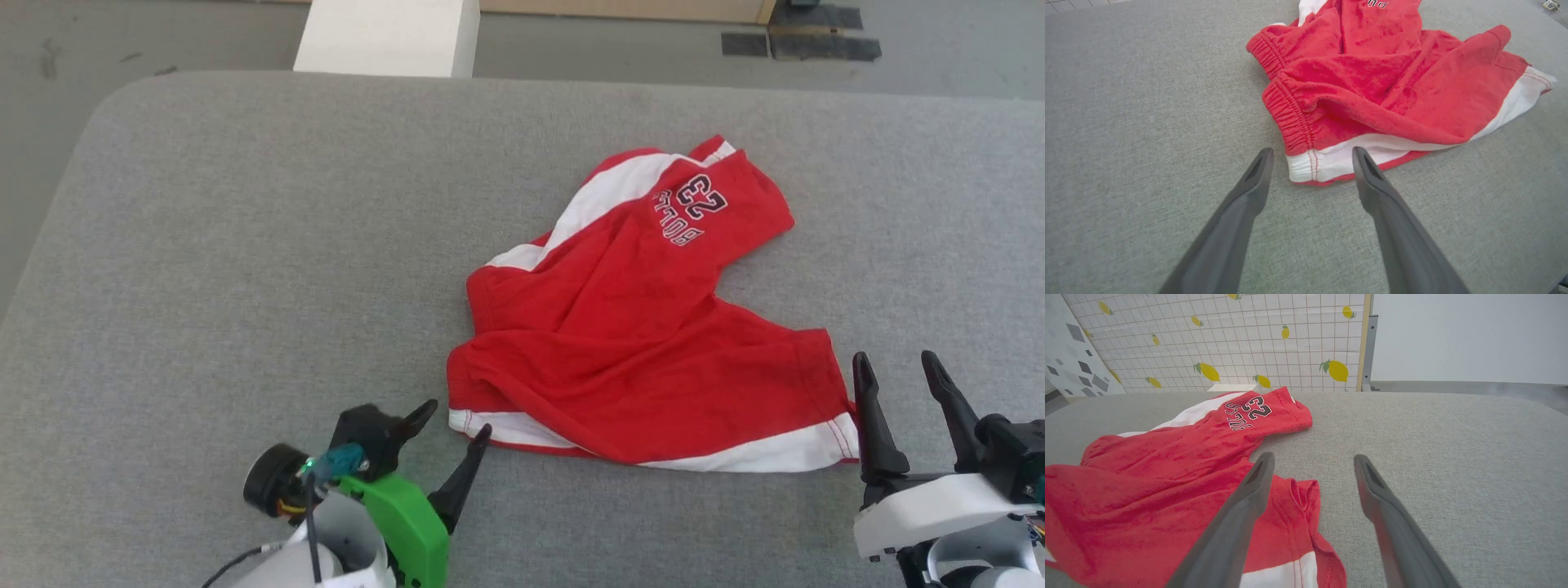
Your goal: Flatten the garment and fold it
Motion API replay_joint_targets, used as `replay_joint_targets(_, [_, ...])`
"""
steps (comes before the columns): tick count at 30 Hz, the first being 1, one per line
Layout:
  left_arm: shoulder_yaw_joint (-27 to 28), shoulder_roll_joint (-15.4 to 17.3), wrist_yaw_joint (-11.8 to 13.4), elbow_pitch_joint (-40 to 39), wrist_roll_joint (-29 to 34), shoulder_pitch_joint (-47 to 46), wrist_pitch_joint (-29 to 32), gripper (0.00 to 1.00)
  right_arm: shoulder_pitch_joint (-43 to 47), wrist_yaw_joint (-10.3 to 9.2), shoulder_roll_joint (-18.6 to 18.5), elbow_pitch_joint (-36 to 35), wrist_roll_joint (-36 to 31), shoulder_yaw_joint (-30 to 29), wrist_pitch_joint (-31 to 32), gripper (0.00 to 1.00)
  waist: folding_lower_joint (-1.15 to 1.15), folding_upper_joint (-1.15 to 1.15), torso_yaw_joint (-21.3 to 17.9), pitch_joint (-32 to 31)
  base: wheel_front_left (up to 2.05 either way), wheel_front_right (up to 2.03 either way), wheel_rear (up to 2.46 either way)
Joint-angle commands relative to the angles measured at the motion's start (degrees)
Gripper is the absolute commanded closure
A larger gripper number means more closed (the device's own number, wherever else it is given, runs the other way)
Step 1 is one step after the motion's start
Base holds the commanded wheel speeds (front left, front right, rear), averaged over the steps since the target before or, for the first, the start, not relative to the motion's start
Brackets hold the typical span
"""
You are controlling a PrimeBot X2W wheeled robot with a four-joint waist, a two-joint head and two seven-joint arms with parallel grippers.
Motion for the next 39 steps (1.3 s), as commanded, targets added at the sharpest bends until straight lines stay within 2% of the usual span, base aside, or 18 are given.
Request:
replay_joint_targets(1, [-0.2,0.4,-0.4,-0.4,-0.4,-1.5,1.1,0.0,0.0,-0.08,0.1,-0.1,0.0,0.0,-0.3,0.0,0.0,0.0,-0.3,0.8,0.0,0.0,0.0])
replay_joint_targets(6, [-0.7,0.8,0.0,0.1,-1.2,-2.4,5.1,0.0,-0.5,-0.08,0.1,0.3,0.1,0.0,-0.7,0.0,0.0,0.0,-0.9,2.0,0.0,0.0,0.0])
replay_joint_targets(11, [-0.5,1.0,0.7,0.5,-1.4,-2.8,5.9,0.0,-0.9,-0.08,0.1,0.6,0.1,0.0,-0.9,0.0,0.0,0.0,-1.3,2.8,0.0,0.0,0.0])
replay_joint_targets(12, [-0.5,1.0,0.6,0.5,-1.4,-2.8,5.9,0.09,-0.9,-0.08,0.1,0.6,0.1,-0.1,-1.0,0.0,0.0,0.0,-1.4,2.9,0.0,0.0,0.0])
replay_joint_targets(14, [-0.6,1.0,0.6,0.5,-1.5,-2.9,5.9,1.0,-0.9,-0.08,0.1,0.8,0.0,-0.2,-1.0,0.0,0.0,0.0,-1.4,2.9,0.0,0.0,0.0])
replay_joint_targets(22, [-0.9,1.0,0.3,0.7,-1.5,-2.6,5.2,1.0,-0.5,-0.08,0.1,2.2,-1.0,-0.5,-0.6,0.0,0.0,0.0,-0.9,1.7,0.0,0.0,0.0])
replay_joint_targets(26, [-0.9,1.1,0.6,0.5,-1.4,-2.4,4.9,1.0,0.5,-0.08,0.0,2.9,-0.6,1.1,1.9,0.0,0.0,0.0,-0.5,0.8,0.0,0.0,0.0])
replay_joint_targets(27, [-0.9,1.4,0.9,0.0,-1.3,-2.2,4.8,1.0,1.7,-0.08,-1.4,2.9,2.0,3.7,6.8,0.0,0.0,0.0,-0.4,0.4,0.0,0.0,0.0])
replay_joint_targets(29, [-0.9,1.5,1.1,-0.2,-1.3,-2.1,4.8,1.0,2.3,-0.08,-2.7,2.5,3.9,4.9,10.5,0.0,0.0,0.0,-0.3,0.2,0.0,0.0,0.0])
replay_joint_targets(39, [-1.4,1.0,1.6,-1.1,-1.0,-2.4,4.8,1.0,2.3,-0.08,-5.3,-1.3,7.6,5.0,27.6,0.0,0.0,0.0,0.0,0.7,0.0,0.0,0.0])
